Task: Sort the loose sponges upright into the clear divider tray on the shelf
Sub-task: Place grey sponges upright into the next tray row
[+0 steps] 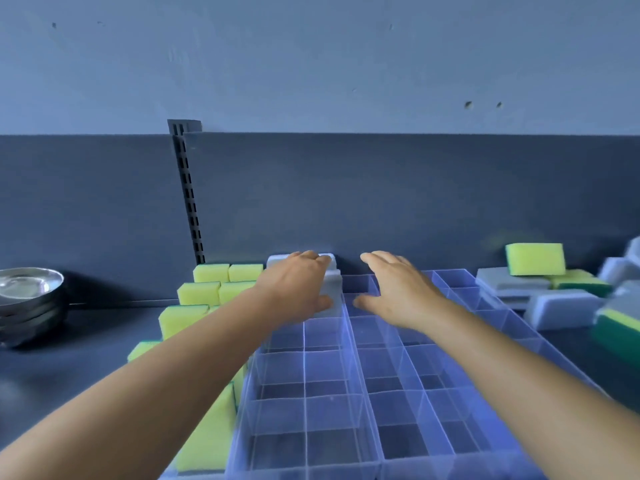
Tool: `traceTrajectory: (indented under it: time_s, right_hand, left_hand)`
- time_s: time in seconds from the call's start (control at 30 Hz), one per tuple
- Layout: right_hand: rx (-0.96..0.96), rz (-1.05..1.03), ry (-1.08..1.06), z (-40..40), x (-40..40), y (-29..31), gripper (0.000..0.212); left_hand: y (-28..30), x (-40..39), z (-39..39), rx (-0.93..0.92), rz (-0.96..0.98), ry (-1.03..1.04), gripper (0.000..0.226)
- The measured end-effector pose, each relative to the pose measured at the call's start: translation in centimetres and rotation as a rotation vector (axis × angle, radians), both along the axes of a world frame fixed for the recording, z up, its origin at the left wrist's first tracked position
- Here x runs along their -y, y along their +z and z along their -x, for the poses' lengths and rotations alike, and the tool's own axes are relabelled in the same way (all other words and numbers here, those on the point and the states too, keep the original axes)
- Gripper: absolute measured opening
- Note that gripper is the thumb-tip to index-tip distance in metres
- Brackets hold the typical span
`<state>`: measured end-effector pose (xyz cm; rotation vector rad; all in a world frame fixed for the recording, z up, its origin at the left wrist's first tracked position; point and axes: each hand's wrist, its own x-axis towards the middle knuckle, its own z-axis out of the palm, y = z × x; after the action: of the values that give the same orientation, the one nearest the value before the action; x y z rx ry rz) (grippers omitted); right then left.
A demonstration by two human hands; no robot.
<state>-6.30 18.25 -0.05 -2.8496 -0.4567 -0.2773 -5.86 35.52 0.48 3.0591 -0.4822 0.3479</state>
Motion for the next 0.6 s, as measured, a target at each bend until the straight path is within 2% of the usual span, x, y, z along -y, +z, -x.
traceTrajectory:
  time_s: [0.3, 0.6]
  right_hand:
    - [-0.024, 0.026, -0.186, 3.2, 8.7, -0.4, 0.075]
    - [-0.020, 0.047, -0.297, 4.0, 19.2, -0.4, 0.071]
  left_hand:
    - [-0.6, 8.6, 0.6, -0.014, 0.034, -0.196, 0.048]
    - [-0.4, 18.6, 0.2, -0.024, 0.046, -0.295, 0.055]
